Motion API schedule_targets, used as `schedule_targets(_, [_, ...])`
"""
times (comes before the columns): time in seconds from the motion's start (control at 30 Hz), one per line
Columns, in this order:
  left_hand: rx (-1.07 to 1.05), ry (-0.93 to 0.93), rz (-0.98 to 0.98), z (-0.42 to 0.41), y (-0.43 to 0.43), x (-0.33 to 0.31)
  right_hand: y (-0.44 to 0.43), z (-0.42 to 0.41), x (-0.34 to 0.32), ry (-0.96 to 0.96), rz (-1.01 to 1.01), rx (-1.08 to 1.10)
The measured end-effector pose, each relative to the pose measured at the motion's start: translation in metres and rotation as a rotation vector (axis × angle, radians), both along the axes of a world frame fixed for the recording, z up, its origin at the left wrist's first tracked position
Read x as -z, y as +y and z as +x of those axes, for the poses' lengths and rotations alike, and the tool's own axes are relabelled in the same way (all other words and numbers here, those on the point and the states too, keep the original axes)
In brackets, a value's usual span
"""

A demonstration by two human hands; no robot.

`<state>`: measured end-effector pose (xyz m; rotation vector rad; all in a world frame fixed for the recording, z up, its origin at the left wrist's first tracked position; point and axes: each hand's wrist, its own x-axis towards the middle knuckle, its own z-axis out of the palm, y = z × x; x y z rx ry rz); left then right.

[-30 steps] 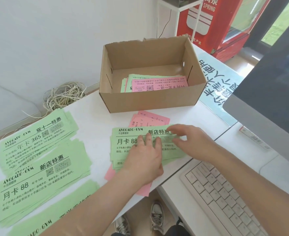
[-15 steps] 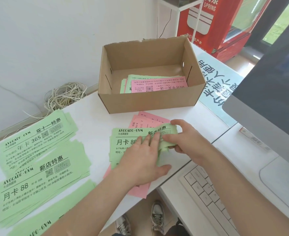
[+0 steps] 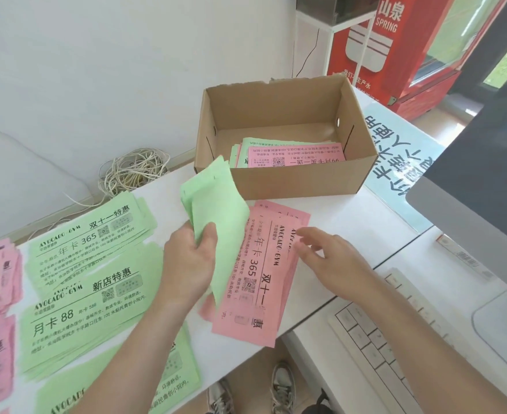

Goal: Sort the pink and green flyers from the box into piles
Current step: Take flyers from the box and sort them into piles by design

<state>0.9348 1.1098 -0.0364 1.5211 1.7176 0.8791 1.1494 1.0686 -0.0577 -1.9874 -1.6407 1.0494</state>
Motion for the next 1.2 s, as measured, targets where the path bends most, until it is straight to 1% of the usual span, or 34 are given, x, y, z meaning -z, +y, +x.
schedule_targets(0.03, [0.065,0.211,0.228,-0.002,-0.007,-0.009,-0.002,-0.004,-0.010,0.175,-0.031,0.078])
schedule_targets(0.07, [0.160,0.405,0.436,-0.003,-0.017,-0.018,-0.004,-0.009,-0.023,0.424,-0.096,0.142])
schedule_targets(0.1, [0.275,0.569,0.557,-0.001,-0.028,-0.022,-0.007,-0.013,-0.035,0.700,-0.183,0.168])
schedule_targets(0.13, [0.391,0.702,0.620,0.003,-0.040,-0.018,-0.009,-0.016,-0.046,0.943,-0.249,0.167])
schedule_targets(0.17, [0.492,0.799,0.640,0.005,-0.049,-0.010,-0.012,-0.019,-0.056,1.102,-0.276,0.153])
schedule_targets(0.2, [0.547,0.841,0.624,0.006,-0.056,-0.003,-0.014,-0.023,-0.061,1.160,-0.275,0.135])
schedule_targets(0.23, [0.590,0.833,0.557,0.006,-0.062,0.004,-0.015,-0.028,-0.062,1.148,-0.268,0.121])
schedule_targets(0.3, [0.662,0.789,0.359,0.000,-0.069,0.006,-0.017,-0.034,-0.055,1.040,-0.257,0.175])
schedule_targets(0.33, [0.689,0.745,0.290,-0.006,-0.072,0.006,-0.016,-0.035,-0.051,1.011,-0.261,0.206])
schedule_targets(0.37, [0.684,0.645,0.238,-0.014,-0.074,0.003,-0.015,-0.035,-0.049,1.006,-0.267,0.208])
schedule_targets(0.43, [0.570,0.387,0.077,-0.036,-0.077,-0.010,-0.010,-0.035,-0.046,1.009,-0.273,0.161])
schedule_targets(0.53, [0.192,0.076,-0.032,-0.077,-0.068,-0.025,0.001,-0.043,-0.051,1.020,-0.290,0.023])
schedule_targets(0.6, [0.014,-0.204,-0.164,-0.109,-0.056,-0.028,0.010,-0.056,-0.054,1.023,-0.292,-0.101])
schedule_targets(0.67, [-0.030,-0.442,-0.297,-0.139,-0.053,-0.026,0.018,-0.075,-0.058,1.025,-0.289,-0.202])
schedule_targets(0.73, [0.011,-0.579,-0.353,-0.162,-0.058,-0.025,0.026,-0.094,-0.058,1.041,-0.305,-0.262])
schedule_targets(0.8, [0.035,-0.563,-0.292,-0.180,-0.067,-0.026,0.032,-0.115,-0.056,1.042,-0.317,-0.309])
schedule_targets(0.87, [-0.005,-0.473,-0.223,-0.199,-0.074,-0.024,0.036,-0.136,-0.051,1.002,-0.316,-0.358])
schedule_targets(1.0, [-0.013,-0.432,-0.242,-0.238,-0.083,-0.022,0.040,-0.178,-0.047,0.916,-0.289,-0.507])
schedule_targets(1.03, [-0.021,-0.387,-0.230,-0.244,-0.085,-0.023,0.040,-0.187,-0.047,0.895,-0.274,-0.507])
schedule_targets(1.1, [-0.105,-0.280,-0.204,-0.253,-0.084,-0.026,0.042,-0.202,-0.046,0.834,-0.250,-0.428])
schedule_targets(1.2, [-0.244,-0.254,-0.197,-0.268,-0.077,-0.022,0.046,-0.223,-0.038,0.630,-0.171,-0.264])
